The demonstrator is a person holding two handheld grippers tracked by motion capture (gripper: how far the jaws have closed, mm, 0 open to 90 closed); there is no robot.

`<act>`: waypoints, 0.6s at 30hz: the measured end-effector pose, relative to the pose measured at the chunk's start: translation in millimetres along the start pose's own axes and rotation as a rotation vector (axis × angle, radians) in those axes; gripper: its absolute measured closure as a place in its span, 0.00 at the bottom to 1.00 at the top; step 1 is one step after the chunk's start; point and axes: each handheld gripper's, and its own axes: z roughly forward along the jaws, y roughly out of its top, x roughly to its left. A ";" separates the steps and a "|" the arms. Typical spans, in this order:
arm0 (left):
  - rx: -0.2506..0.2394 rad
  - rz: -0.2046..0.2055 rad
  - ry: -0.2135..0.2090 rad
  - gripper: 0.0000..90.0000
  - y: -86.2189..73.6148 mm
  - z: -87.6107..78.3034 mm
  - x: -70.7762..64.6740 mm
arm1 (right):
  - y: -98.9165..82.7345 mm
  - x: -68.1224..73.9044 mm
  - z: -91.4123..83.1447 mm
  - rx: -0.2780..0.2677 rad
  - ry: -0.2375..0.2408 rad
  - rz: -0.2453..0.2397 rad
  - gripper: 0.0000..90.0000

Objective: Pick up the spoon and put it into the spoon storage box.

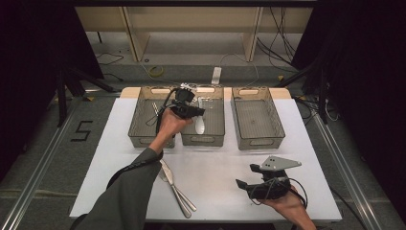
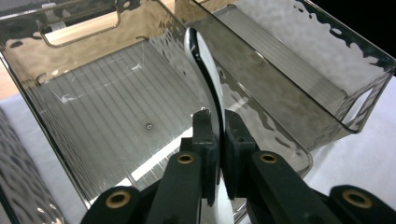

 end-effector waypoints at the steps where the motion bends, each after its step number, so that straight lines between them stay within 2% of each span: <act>1: 0.006 -0.003 0.001 0.94 -2.3 2.3 1.5 | 0.1 0.1 -0.1 -0.001 0.000 0.001 0.29; 4: 0.007 -0.017 0.005 0.94 -5.2 5.7 3.6 | -0.1 -0.1 0.0 0.000 0.000 0.002 0.29; 11: 0.010 -0.023 -0.005 0.93 -9.0 10.9 5.3 | -0.2 -0.2 0.8 0.001 0.003 0.000 0.29; 14: 0.016 -0.028 0.009 0.78 -7.1 11.9 6.1 | -0.4 0.2 1.0 0.004 0.004 -0.001 0.29; 16: 0.010 -0.032 0.015 0.73 -5.6 10.7 7.1 | -0.3 0.3 1.2 0.004 0.006 0.000 0.29; 18: 0.019 -0.035 0.042 0.64 -3.5 8.7 6.8 | -0.5 0.3 1.5 0.008 0.007 0.001 0.29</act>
